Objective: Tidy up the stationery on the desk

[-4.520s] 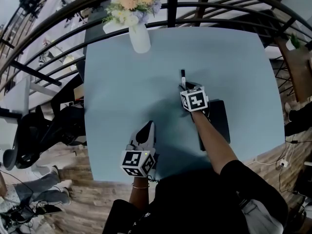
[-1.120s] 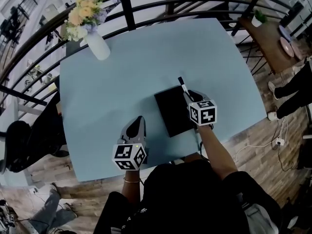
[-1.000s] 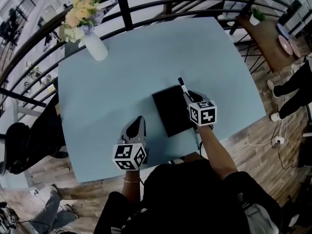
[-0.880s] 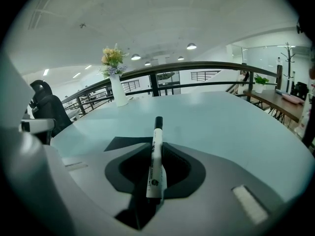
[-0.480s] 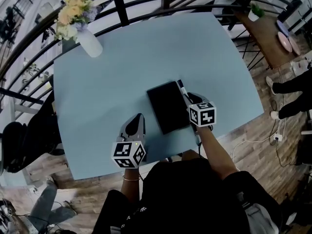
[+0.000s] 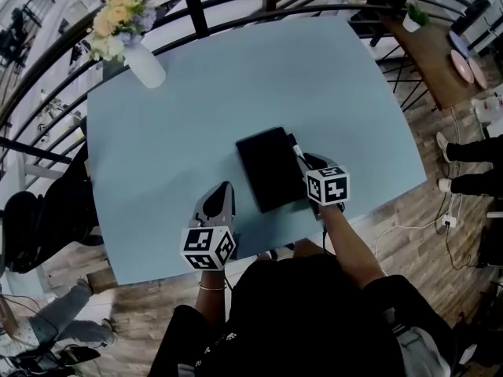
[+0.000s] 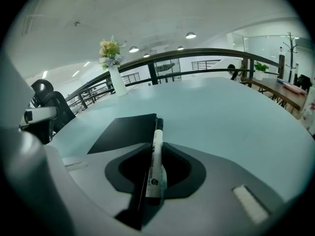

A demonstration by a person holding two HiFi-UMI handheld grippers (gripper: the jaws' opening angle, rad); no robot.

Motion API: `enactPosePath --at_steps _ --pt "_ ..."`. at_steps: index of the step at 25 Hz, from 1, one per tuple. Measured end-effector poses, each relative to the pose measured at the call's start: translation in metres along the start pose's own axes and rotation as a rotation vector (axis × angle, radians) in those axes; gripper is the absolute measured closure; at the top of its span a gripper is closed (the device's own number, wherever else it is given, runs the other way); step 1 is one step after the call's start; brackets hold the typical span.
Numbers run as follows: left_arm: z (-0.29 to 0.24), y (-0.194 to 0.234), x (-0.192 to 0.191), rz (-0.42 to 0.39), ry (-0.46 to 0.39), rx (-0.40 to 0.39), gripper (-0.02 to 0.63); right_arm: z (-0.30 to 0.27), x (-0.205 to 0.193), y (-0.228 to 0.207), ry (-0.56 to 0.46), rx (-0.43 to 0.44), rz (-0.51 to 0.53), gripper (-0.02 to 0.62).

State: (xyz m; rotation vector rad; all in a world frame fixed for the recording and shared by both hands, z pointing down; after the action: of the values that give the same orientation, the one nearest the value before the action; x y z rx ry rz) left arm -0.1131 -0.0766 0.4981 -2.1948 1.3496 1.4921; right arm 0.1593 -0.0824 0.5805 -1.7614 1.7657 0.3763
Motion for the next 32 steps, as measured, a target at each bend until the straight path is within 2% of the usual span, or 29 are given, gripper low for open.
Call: enactPosePath --at_steps 29,32 --pt "0.0031 -0.0075 -0.0043 0.016 -0.007 0.016 0.614 -0.0005 -0.0026 -0.0017 0.009 0.065 -0.004 0.505" --pt "0.0024 -0.0075 -0.0043 0.016 -0.011 0.022 0.614 0.0002 -0.0014 -0.0023 -0.006 0.075 -0.003 0.487"
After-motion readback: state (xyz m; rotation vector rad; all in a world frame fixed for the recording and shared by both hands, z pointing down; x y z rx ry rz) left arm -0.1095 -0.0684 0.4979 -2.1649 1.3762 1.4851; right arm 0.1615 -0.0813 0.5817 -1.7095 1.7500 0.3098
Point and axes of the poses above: the fingertips, and each gripper's own axes: z backward along the fingers, y to its left, x out of its top, the point moved 7 cm from there along z, backward along the fingers, and after that the axes turned 9 degrees about y, right-handed, at the moved point
